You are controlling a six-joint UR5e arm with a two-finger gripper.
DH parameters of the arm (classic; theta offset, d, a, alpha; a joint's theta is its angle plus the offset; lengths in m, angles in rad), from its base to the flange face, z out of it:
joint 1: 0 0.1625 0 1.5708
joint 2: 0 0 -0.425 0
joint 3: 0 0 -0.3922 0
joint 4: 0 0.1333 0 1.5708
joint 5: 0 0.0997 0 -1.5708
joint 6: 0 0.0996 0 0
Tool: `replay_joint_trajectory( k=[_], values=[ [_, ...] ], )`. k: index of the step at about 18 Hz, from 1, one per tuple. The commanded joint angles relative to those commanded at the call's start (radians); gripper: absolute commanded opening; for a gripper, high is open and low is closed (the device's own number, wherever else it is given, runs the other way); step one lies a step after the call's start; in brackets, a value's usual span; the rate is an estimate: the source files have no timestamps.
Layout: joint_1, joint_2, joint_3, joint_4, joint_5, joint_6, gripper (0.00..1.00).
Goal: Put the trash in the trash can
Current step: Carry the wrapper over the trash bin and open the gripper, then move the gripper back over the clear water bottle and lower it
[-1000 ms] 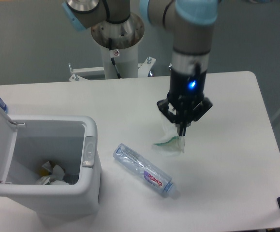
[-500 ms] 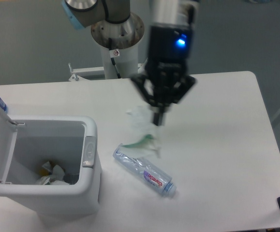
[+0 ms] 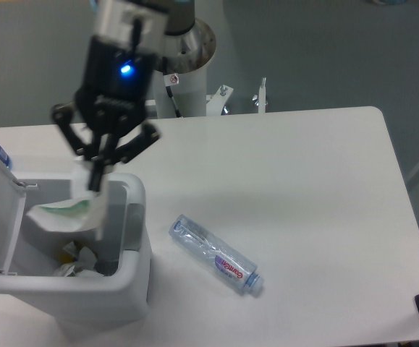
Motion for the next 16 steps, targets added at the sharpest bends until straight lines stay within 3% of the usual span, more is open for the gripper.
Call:
replay_joint_trajectory(
  k=[1,2,4,5,9,12,14,16],
  values=[
    [-0.002,-0.009,0.002,0.012,0.0,0.0,0.16],
    [-0.002,-0.017,0.002,0.031,0.0,0.0,0.33],
    [-0.002,-0.029,0.009,0.069,0.002,0.002,0.88],
    [-0.002,-0.032,0.015,0.075,0.003,0.0,0.97],
    [0.018,-0.028,0.012,0.074,0.015,-0.008,1.0],
    [0.093,-0.031,-0.008,0.066,0.084,-0.056,1.0],
    [0.161,-0.035,-0.055,0.067,0.132,-0.116,1.0],
    [0.202,-0.072,-0.078,0.066,0.159,-0.144,1.0]
  ],
)
